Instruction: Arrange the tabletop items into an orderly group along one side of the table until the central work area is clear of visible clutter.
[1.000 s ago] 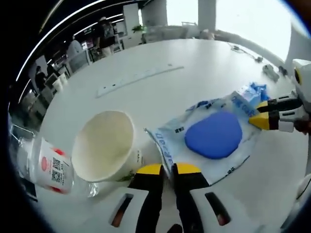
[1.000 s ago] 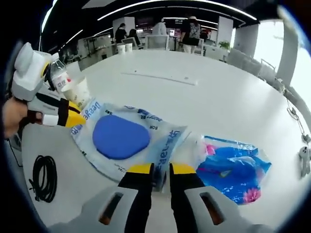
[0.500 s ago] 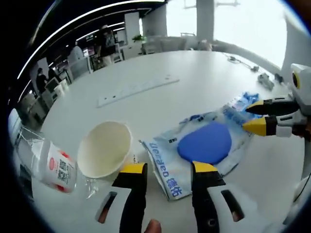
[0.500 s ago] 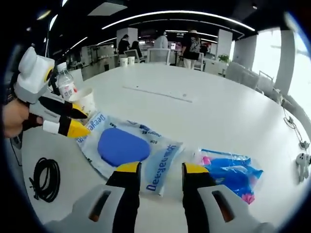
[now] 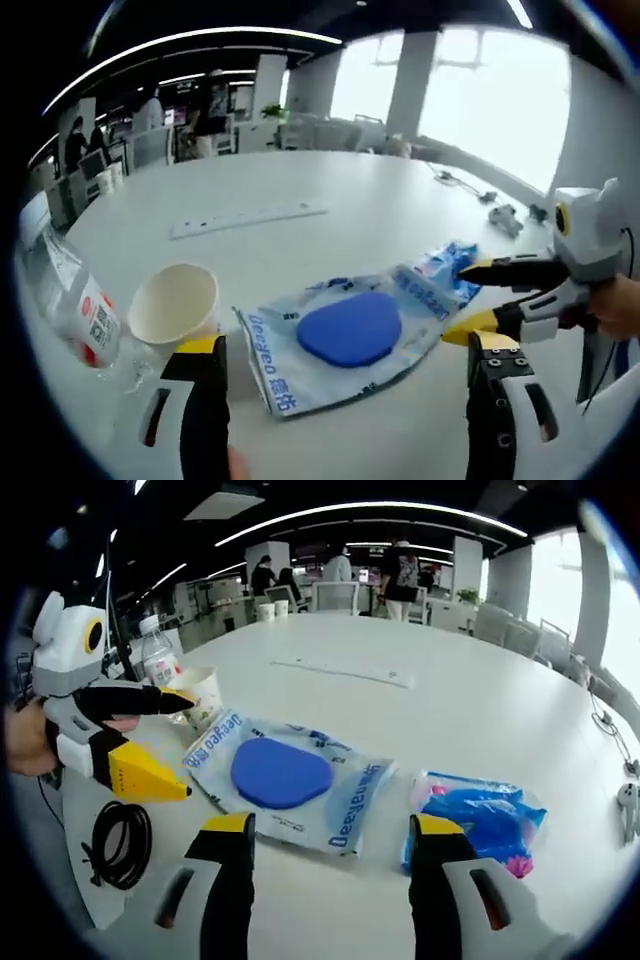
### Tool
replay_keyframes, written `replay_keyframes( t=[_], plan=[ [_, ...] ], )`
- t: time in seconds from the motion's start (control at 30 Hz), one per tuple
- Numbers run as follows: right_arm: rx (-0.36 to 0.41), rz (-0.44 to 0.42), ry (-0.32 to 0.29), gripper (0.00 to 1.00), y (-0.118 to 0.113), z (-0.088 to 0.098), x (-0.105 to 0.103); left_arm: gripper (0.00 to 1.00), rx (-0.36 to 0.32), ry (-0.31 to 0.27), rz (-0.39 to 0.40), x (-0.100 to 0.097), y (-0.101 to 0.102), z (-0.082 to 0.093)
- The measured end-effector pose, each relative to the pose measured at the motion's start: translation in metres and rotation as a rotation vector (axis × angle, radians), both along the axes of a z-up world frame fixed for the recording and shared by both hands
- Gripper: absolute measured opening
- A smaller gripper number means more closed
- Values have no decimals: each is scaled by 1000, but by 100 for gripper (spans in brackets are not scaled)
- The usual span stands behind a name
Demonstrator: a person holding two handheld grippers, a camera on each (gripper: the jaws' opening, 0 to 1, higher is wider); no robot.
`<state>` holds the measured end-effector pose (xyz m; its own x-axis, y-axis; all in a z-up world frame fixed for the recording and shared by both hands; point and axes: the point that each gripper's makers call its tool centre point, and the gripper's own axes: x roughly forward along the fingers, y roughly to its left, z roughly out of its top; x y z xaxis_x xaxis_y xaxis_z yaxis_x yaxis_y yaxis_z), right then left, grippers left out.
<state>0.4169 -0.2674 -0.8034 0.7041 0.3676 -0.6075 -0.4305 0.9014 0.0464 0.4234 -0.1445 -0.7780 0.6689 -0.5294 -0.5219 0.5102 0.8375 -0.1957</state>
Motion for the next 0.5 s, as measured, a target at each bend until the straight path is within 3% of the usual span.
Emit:
replay_keyframes(
  t=[0.17, 0.5],
  plan=[
    [38, -1, 1, 76, 3, 7, -5, 97, 22, -16, -19, -6, -3, 5],
    [42, -19, -17, 76, -4, 20, -10, 97, 47, -11, -2, -17, 10, 10]
  ],
)
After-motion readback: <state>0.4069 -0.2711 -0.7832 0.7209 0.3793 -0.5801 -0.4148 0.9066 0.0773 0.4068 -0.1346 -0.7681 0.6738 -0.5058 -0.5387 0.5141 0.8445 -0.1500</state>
